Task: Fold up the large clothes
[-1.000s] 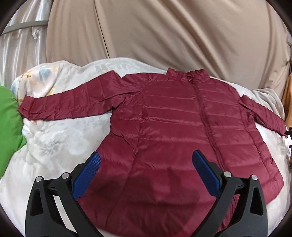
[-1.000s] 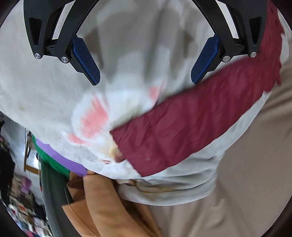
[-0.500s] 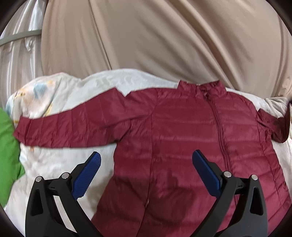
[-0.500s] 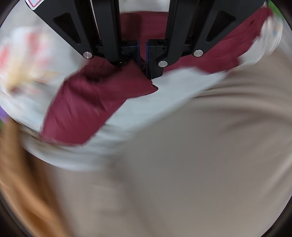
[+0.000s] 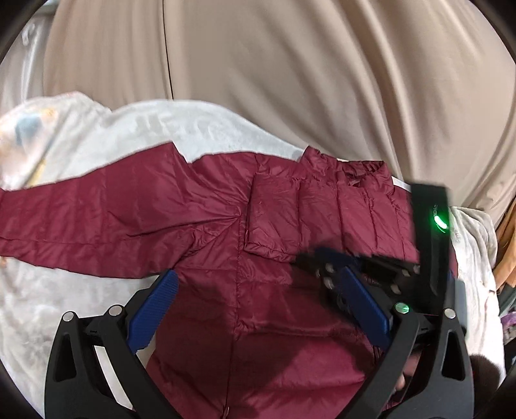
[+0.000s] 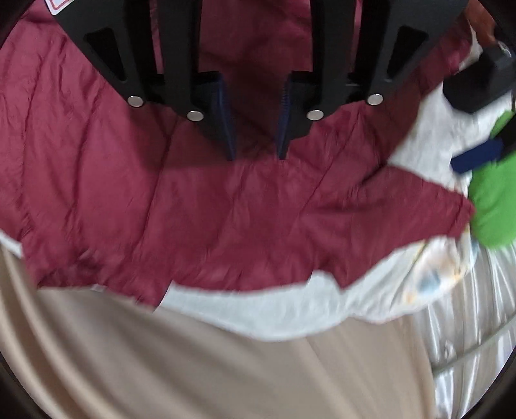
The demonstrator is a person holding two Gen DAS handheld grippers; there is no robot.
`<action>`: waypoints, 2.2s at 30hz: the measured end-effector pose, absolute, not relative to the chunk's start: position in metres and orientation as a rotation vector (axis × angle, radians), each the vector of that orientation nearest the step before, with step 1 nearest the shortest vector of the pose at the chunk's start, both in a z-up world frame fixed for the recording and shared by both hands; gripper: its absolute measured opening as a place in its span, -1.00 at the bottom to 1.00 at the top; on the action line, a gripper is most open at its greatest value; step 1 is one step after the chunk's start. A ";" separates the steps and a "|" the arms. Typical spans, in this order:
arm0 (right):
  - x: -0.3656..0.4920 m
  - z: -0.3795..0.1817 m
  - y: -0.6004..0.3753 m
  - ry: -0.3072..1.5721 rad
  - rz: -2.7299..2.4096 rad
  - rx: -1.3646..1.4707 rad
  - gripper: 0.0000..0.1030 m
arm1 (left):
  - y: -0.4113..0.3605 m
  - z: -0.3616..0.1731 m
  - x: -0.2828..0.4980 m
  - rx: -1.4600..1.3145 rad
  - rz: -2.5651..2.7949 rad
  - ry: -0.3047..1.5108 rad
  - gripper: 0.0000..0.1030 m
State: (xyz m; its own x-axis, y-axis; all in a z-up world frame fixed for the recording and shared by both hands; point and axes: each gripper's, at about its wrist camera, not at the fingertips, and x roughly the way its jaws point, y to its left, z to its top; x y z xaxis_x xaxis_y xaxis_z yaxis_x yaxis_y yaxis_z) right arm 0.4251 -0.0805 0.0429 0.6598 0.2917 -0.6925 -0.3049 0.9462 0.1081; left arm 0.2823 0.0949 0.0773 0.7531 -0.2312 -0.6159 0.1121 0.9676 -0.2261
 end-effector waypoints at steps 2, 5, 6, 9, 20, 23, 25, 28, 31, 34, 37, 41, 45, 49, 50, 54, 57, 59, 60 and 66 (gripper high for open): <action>0.400 0.057 -0.103 0.748 0.351 0.022 -0.19 | 0.097 0.071 0.291 -0.196 -0.199 0.716 0.90; 0.354 0.083 -0.160 0.646 0.284 0.046 0.29 | 0.097 0.056 0.312 -0.222 -0.212 0.775 0.90; 0.339 0.090 -0.186 0.622 0.227 0.055 0.31 | 0.094 0.050 0.321 -0.238 -0.211 0.802 0.90; 0.312 0.096 -0.251 0.602 0.059 0.083 0.32 | 0.086 0.040 0.344 -0.277 -0.245 0.843 0.90; 0.287 0.062 -0.384 0.642 -0.154 0.372 0.34 | 0.076 0.050 0.391 -0.311 -0.239 0.823 -0.94; 0.278 0.058 -0.375 0.632 -0.114 0.352 0.34 | 0.095 0.059 0.386 -0.283 -0.194 0.772 -0.94; 0.280 0.055 -0.367 0.641 -0.082 0.344 0.34 | 0.094 0.047 0.389 -0.237 -0.171 0.809 -0.94; 0.308 0.043 -0.356 0.718 -0.093 0.298 0.35 | 0.089 0.026 0.392 -0.233 -0.167 0.854 -0.94; 0.323 0.038 -0.358 0.753 -0.094 0.311 -0.57 | 0.085 0.019 0.390 -0.253 -0.173 0.864 -0.94; 0.316 0.044 -0.381 0.699 -0.124 0.376 -0.77 | 0.072 0.017 0.386 -0.214 -0.201 0.864 -0.93; 0.332 0.016 -0.398 0.827 -0.183 0.361 -0.79 | 0.058 0.007 0.385 -0.151 -0.214 0.883 -0.93; 0.311 0.039 -0.399 0.754 -0.241 0.319 -0.78 | 0.045 0.002 0.382 -0.071 -0.185 0.852 -0.93; 0.298 0.076 -0.377 0.654 -0.163 0.294 -0.75 | 0.045 0.001 0.381 -0.055 -0.173 0.832 -0.91; 0.333 0.083 -0.346 0.670 -0.109 0.171 -0.76 | 0.044 0.001 0.378 -0.029 -0.161 0.817 -0.91; 0.350 0.083 -0.347 0.682 -0.108 0.184 -0.76 | 0.044 0.001 0.379 -0.026 -0.160 0.816 -0.91; 0.402 0.068 -0.371 0.728 -0.170 0.266 -0.95 | 0.042 0.001 0.381 -0.029 -0.163 0.816 -0.88; 0.414 0.051 -0.404 0.734 -0.155 0.418 -1.00 | 0.041 0.000 0.381 -0.021 -0.171 0.818 -0.83; 0.404 0.060 -0.407 0.710 -0.169 0.438 -1.00 | 0.040 -0.001 0.379 -0.016 -0.170 0.817 -0.83; 0.395 0.066 -0.403 0.695 -0.175 0.415 -1.00 | 0.040 -0.001 0.380 -0.018 -0.171 0.816 -0.83; 0.308 0.071 -0.365 0.732 -0.054 0.268 -0.85 | 0.041 -0.001 0.381 -0.025 -0.174 0.816 -0.83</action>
